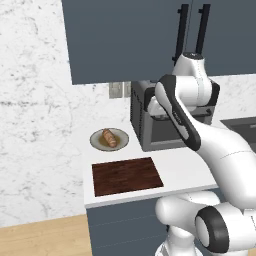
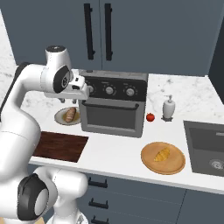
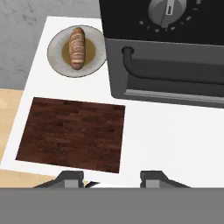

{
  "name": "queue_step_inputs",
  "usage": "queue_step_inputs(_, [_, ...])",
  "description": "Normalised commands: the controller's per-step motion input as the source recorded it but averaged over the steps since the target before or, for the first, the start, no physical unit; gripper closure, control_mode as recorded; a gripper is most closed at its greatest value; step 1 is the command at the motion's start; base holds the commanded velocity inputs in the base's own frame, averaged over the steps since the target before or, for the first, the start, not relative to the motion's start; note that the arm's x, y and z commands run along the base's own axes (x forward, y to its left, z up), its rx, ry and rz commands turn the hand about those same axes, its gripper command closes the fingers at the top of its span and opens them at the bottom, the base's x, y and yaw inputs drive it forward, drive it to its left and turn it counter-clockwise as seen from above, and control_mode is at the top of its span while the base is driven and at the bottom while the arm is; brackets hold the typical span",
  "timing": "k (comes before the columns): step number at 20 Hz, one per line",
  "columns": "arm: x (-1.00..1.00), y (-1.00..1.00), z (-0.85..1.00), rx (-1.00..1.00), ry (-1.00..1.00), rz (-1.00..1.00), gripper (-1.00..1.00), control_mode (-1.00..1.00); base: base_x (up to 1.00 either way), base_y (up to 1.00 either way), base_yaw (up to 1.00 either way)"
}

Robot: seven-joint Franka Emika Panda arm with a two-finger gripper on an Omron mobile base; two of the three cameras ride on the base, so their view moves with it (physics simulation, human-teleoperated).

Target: From the different types of pastries on the counter, select a croissant and place it on the cutting board. Then retrieve a jar of jam from the cabinet and place it alongside the croissant on the cutting board.

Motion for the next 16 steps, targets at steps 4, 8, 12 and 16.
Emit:
queue_step_inputs(4, [0.00, 0.00, -0.01, 0.00, 0.00, 0.00, -1.00, -1.00, 0.00, 0.00, 0.00])
queue_step_inputs(8, [0.00, -0.11, 0.00, 0.00, 0.00, -0.05, -1.00, -1.00, 0.00, 0.00, 0.00])
queue_step_inputs(12, [0.00, -0.06, 0.00, 0.00, 0.00, -0.06, -1.00, -1.00, 0.00, 0.00, 0.00])
queue_step_inputs(16, [0.00, -0.04, 0.00, 0.00, 0.00, -0.04, -1.00, -1.00, 0.00, 0.00, 0.00])
